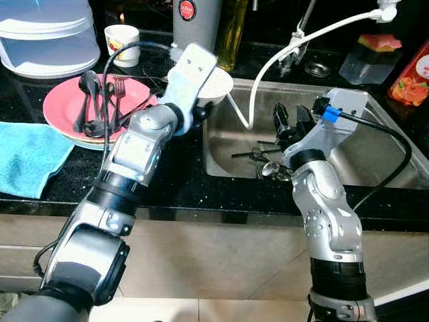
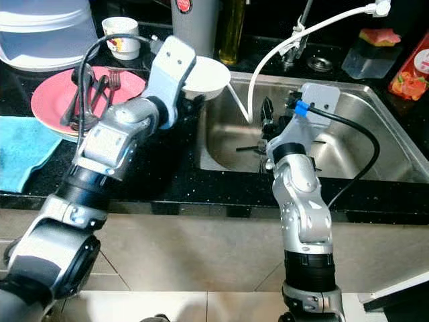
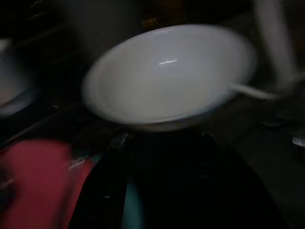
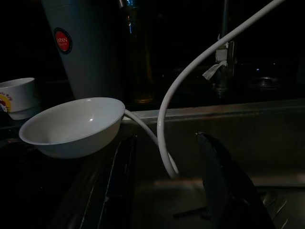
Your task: Kitchen organization
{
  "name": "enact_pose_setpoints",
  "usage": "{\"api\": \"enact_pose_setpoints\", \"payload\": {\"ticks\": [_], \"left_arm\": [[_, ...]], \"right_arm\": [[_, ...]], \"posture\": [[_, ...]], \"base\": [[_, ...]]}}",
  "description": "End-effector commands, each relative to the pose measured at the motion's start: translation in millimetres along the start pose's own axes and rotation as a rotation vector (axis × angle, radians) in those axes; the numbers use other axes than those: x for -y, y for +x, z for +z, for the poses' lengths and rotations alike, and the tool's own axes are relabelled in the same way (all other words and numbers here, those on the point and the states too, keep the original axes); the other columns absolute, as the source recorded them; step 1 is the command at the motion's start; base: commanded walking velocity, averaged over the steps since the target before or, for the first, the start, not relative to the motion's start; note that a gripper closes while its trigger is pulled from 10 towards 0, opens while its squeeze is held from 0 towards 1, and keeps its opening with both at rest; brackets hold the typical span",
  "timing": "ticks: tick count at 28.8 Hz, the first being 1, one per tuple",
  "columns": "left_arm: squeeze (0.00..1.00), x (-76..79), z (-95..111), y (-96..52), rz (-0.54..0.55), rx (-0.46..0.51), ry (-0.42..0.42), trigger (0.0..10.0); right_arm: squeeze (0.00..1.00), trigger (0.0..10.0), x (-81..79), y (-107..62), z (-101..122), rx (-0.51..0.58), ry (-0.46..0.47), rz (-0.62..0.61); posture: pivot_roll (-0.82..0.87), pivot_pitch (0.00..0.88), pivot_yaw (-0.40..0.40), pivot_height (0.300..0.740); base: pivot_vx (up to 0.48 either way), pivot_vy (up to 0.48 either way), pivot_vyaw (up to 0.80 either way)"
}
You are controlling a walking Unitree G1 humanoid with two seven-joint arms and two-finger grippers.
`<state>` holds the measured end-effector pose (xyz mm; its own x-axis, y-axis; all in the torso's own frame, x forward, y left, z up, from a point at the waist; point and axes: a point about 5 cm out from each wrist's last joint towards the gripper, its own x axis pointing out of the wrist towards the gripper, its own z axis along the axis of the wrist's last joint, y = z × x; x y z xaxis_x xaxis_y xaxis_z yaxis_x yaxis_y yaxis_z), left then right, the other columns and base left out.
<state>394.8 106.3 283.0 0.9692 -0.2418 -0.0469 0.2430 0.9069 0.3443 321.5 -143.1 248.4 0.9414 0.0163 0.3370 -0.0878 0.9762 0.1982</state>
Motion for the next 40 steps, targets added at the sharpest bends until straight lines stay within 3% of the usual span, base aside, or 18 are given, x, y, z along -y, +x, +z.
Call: {"api": "enact_pose_setpoints", "payload": {"ticks": [1,9,20,31,40], "left_arm": [[0.00,-14.0,0,0.8,0.098,-0.031,-0.007,10.0],[0.00,-31.9,-12,2.8,0.241,-0.131,-0.026,10.0],[0.00,-30.5,-26,7.0,0.238,-0.239,-0.066,10.0],[0.00,-46.7,-37,5.4,0.337,-0.321,-0.151,10.0],[0.00,-40.0,-45,6.1,0.297,-0.390,-0.182,9.6]], "right_arm": [[0.00,10.0,-1.2,-1.6,1,0.010,0.008,0.011],[0.00,10.0,-0.8,-0.6,-1,0.004,0.008,0.014],[0.00,10.0,-1.4,-0.6,-1,0.005,0.013,0.019],[0.00,10.0,-1.7,-1.4,-1,0.003,0.018,0.018],[0.00,10.0,-2.4,-1.1,-2,0.002,0.021,0.020]], "posture": [[0.21,0.067,-0.077,0.740],[0.21,0.064,-0.079,0.740],[0.22,0.072,-0.078,0.740],[0.22,0.082,-0.078,0.740],[0.22,0.083,-0.079,0.740]], "base": [[0.000,0.000,0.00],[0.000,0.000,0.00],[0.000,0.000,0.00],[0.000,0.000,0.00],[0.000,0.000,0.00]]}}
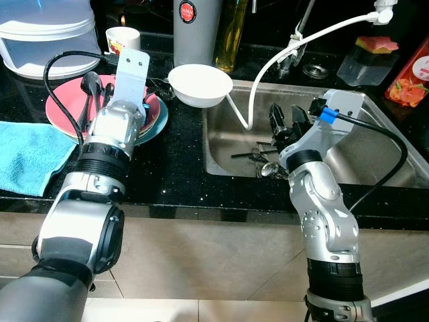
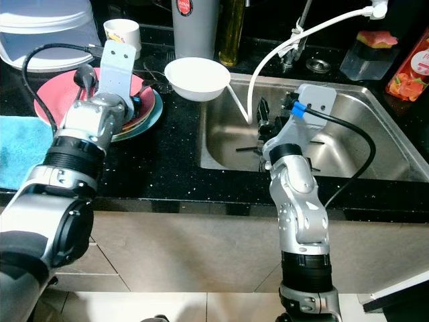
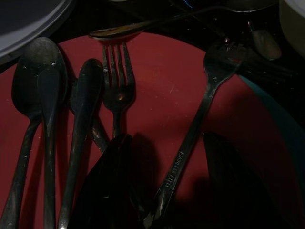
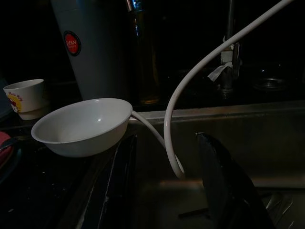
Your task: Kitchen organization
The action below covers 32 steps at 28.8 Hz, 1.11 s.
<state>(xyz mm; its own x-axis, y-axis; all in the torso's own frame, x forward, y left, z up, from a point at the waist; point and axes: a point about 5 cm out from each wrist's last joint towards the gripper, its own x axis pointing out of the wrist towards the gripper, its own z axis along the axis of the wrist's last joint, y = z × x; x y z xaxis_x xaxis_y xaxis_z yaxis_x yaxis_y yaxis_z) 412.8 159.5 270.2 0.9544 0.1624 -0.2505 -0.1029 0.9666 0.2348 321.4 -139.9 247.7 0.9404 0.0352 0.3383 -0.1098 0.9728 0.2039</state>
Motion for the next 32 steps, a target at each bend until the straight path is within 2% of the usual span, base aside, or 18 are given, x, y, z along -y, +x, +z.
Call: {"api": "enact_pose_setpoints", "payload": {"ticks": [1,2,3,4,13,15,16,20,21,22,23,25,26,28,30,32], "left_arm": [[0.00,8.1,-16,3.2,-0.043,-0.092,-0.003,9.0],[0.00,8.1,-16,3.2,-0.043,-0.092,-0.003,9.0],[0.00,9.3,-16,3.6,-0.049,-0.101,-0.003,2.3],[0.00,9.6,-18,4.0,-0.050,-0.105,0.003,0.0],[0.00,10.4,-19,4.3,-0.060,-0.116,-0.006,0.0],[0.00,10.0,-15,4.2,-0.054,-0.088,-0.001,0.0],[0.00,9.3,-8,3.7,-0.041,-0.035,0.013,0.0],[0.00,9.1,-4,3.3,-0.035,-0.007,0.022,0.0],[0.00,8.9,3,2.0,-0.028,0.043,0.018,1.0],[0.00,8.9,3,2.0,-0.028,0.043,0.018,1.0],[0.00,7.7,15,-0.8,-0.003,0.135,0.046,10.0],[0.00,8.2,35,-8.5,0.018,0.291,0.066,10.0],[0.00,8.2,35,-8.5,0.018,0.291,0.066,10.0],[0.00,14.2,47,-17.4,-0.009,0.375,0.078,10.0],[0.00,25.3,54,-29.0,-0.089,0.431,0.110,10.0],[0.00,29.2,56,-33.3,-0.118,0.447,0.119,10.0]], "right_arm": [[0.00,10.0,0.5,-0.8,-1,0.005,0.008,0.001],[0.00,10.0,0.5,-0.8,-1,0.005,0.008,0.001],[0.00,10.0,0.4,-0.7,-1,0.005,0.008,0.001],[0.00,10.0,0.3,-0.7,-1,0.005,0.009,0.001],[0.00,10.0,0.1,-0.6,-1,0.005,0.012,-0.001],[0.00,10.0,0.1,-0.6,-1,0.005,0.013,-0.001],[0.00,10.0,0.1,-0.7,-1,0.005,0.013,-0.001],[0.00,10.0,0.1,-0.7,-1,0.006,0.014,-0.001],[0.00,10.0,0.1,-0.7,-1,0.006,0.014,-0.001],[0.00,10.0,0.1,-0.7,-1,0.006,0.014,-0.001],[0.00,10.0,0.1,-0.6,-1,0.007,0.015,-0.002],[0.00,10.0,0.1,-0.6,-1,0.007,0.017,-0.003],[0.00,10.0,0.1,-0.6,-1,0.007,0.017,-0.003],[0.00,10.0,0.1,-0.8,0,0.007,0.017,-0.004],[0.00,10.0,1.1,-1.4,0,0.008,0.015,-0.006],[0.00,10.0,1.7,-1.7,1,0.008,0.014,-0.007]], "posture": [[0.23,0.084,-0.080,0.740],[0.23,0.084,-0.080,0.740],[0.23,0.084,-0.080,0.740],[0.23,0.084,-0.080,0.740],[0.23,0.084,-0.080,0.740],[0.23,0.084,-0.080,0.740],[0.23,0.084,-0.080,0.740],[0.23,0.084,-0.080,0.740],[0.23,0.084,-0.080,0.740],[0.23,0.084,-0.080,0.740],[0.23,0.083,-0.081,0.740],[0.22,0.083,-0.081,0.740],[0.22,0.083,-0.081,0.740],[0.22,0.087,-0.082,0.740],[0.21,0.091,-0.084,0.740],[0.21,0.091,-0.084,0.740]], "base": [[0.000,0.000,0.00],[0.000,0.000,0.00],[0.000,0.000,0.00],[0.000,0.000,0.00],[0.000,0.000,0.00],[0.000,0.000,0.00],[0.000,0.000,0.00],[0.000,0.000,0.00],[0.000,0.000,0.00],[0.000,0.000,0.00],[0.000,0.000,0.00],[0.000,0.000,0.00],[0.000,0.000,0.00],[0.000,0.000,0.00],[0.000,0.000,0.00],[0.000,0.000,0.00]]}}
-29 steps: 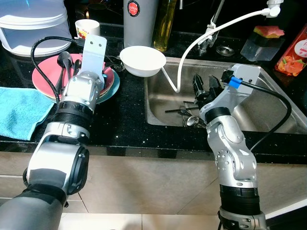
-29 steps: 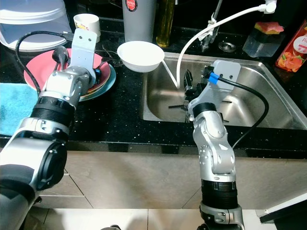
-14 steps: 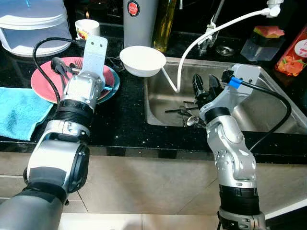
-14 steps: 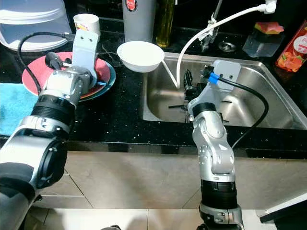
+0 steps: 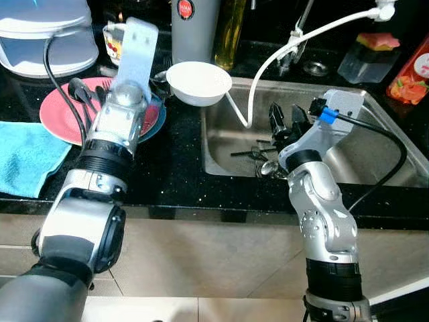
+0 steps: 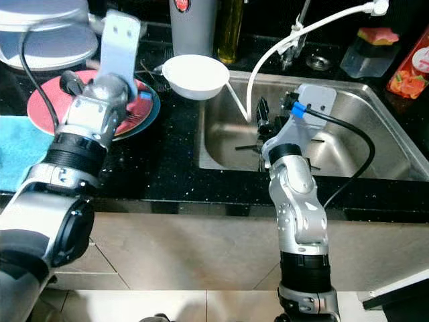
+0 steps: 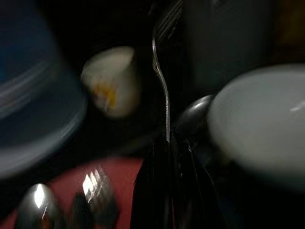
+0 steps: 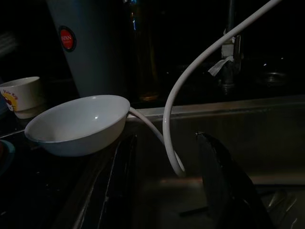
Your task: Kitchen organization
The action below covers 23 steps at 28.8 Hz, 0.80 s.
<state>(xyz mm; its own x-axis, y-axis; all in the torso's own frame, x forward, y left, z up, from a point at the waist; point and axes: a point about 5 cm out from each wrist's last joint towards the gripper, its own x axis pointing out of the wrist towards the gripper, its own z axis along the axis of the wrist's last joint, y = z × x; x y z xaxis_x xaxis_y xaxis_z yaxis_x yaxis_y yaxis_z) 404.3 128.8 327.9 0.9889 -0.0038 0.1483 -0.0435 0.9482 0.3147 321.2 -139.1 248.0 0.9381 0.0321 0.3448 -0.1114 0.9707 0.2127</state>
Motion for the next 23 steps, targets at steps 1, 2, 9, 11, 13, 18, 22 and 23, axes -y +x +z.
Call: {"api": "enact_pose_setpoints", "payload": {"ticks": [1,2,9,11,13,18,22,23], "left_arm": [[0.00,17.9,3,-10.2,-0.092,0.026,0.031,10.0],[0.00,20.6,4,-15.6,-0.111,0.032,0.029,10.0],[0.00,33.7,14,-46.8,-0.228,0.175,0.035,10.0],[0.00,39.5,16,-56.5,-0.292,0.201,0.026,10.0],[0.00,50.3,9,-72.8,-0.407,0.193,0.019,10.0],[0.00,63.2,15,-92.7,-0.574,0.265,-0.009,10.0],[0.00,75.1,8,-100.9,-0.708,0.206,-0.046,10.0],[0.00,77.1,4,-101.9,-0.731,0.176,-0.051,10.0]], "right_arm": [[0.00,10.0,4.0,-2.0,1,0.000,0.002,-0.009],[0.00,10.0,5.3,-2.4,1,0.000,-0.001,-0.011],[0.00,10.0,8.2,-2.3,2,-0.002,-0.007,-0.013],[0.00,10.0,7.6,-2.3,2,-0.004,-0.007,-0.012],[0.00,10.0,6.0,-2.9,1,-0.008,-0.004,-0.009],[0.00,10.0,5.5,-3.4,0,-0.012,-0.003,-0.006],[0.00,10.0,5.5,-3.0,0,-0.010,-0.005,-0.005],[0.00,10.0,5.5,-3.0,1,-0.010,-0.005,-0.005]], "posture": [[0.21,0.094,-0.085,0.740],[0.21,0.097,-0.086,0.740],[0.21,0.106,-0.093,0.740],[0.21,0.107,-0.093,0.740],[0.21,0.107,-0.095,0.740],[0.21,0.105,-0.096,0.740],[0.20,0.094,-0.095,0.740],[0.20,0.093,-0.095,0.740]], "base": [[0.000,0.000,0.00],[0.000,0.000,0.00],[0.000,0.000,0.00],[0.000,0.000,0.00],[0.000,0.000,0.00],[0.000,0.000,0.00],[0.000,0.000,0.00],[0.000,0.000,0.00]]}}
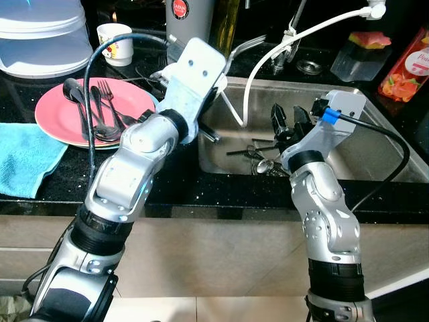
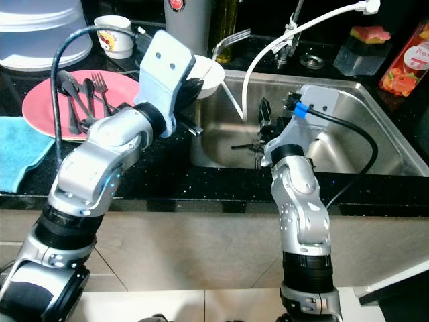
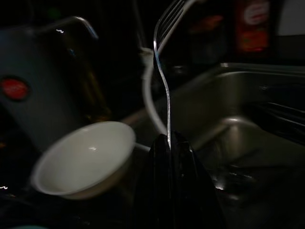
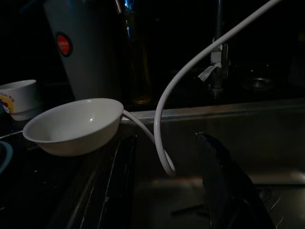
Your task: Kitchen organization
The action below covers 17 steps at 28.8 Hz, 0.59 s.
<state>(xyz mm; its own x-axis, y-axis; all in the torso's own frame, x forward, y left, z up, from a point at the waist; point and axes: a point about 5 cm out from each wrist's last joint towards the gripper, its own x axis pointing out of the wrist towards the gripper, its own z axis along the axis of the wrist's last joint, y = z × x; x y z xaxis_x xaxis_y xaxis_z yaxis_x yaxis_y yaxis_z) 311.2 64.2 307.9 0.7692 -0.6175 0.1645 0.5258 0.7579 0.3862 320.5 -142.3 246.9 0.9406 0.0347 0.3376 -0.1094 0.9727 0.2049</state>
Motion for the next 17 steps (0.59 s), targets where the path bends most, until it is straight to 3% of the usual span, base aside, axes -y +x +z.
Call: {"api": "enact_pose_setpoints", "payload": {"ticks": [1,4,9,10,11,12,17], "left_arm": [[0.00,16.7,-12,-0.8,-0.118,-0.075,-0.063,10.0],[0.00,18.7,-20,-1.9,-0.158,-0.136,-0.106,10.0],[0.00,25.3,-21,-5.2,-0.223,-0.133,-0.108,10.0],[0.32,23.8,-19,-5.4,-0.218,-0.105,-0.130,10.0],[0.32,23.8,-19,-5.4,-0.218,-0.105,-0.130,10.0],[1.00,21.8,-18,-4.9,-0.203,-0.096,-0.133,10.0],[1.00,12.2,-10,-2.1,-0.121,-0.042,-0.114,10.0]], "right_arm": [[0.00,10.0,2.3,-2.0,1,-0.001,0.004,-0.006],[0.00,10.0,2.4,-2.6,0,-0.001,0.005,-0.007],[0.00,10.0,0.4,-3.2,-1,-0.002,0.009,-0.004],[0.00,10.0,-0.6,-3.1,-1,0.000,0.011,-0.002],[0.00,10.0,-0.6,-3.1,-1,0.000,0.011,-0.002],[0.00,10.0,-1.0,-3.1,-1,0.002,0.013,-0.002],[0.00,10.0,-2.2,-3.8,0,0.007,0.017,-0.001]], "posture": [[0.20,0.091,-0.094,0.740],[0.20,0.089,-0.093,0.740],[0.19,0.075,-0.088,0.740],[0.20,0.071,-0.086,0.740],[0.20,0.071,-0.086,0.740],[0.20,0.069,-0.085,0.740],[0.19,0.064,-0.081,0.740]], "base": [[0.000,0.000,0.00],[0.000,0.000,0.00],[0.000,0.000,0.00],[0.000,0.000,0.00],[0.000,0.000,0.00],[0.000,0.000,0.00],[0.000,0.000,0.00]]}}
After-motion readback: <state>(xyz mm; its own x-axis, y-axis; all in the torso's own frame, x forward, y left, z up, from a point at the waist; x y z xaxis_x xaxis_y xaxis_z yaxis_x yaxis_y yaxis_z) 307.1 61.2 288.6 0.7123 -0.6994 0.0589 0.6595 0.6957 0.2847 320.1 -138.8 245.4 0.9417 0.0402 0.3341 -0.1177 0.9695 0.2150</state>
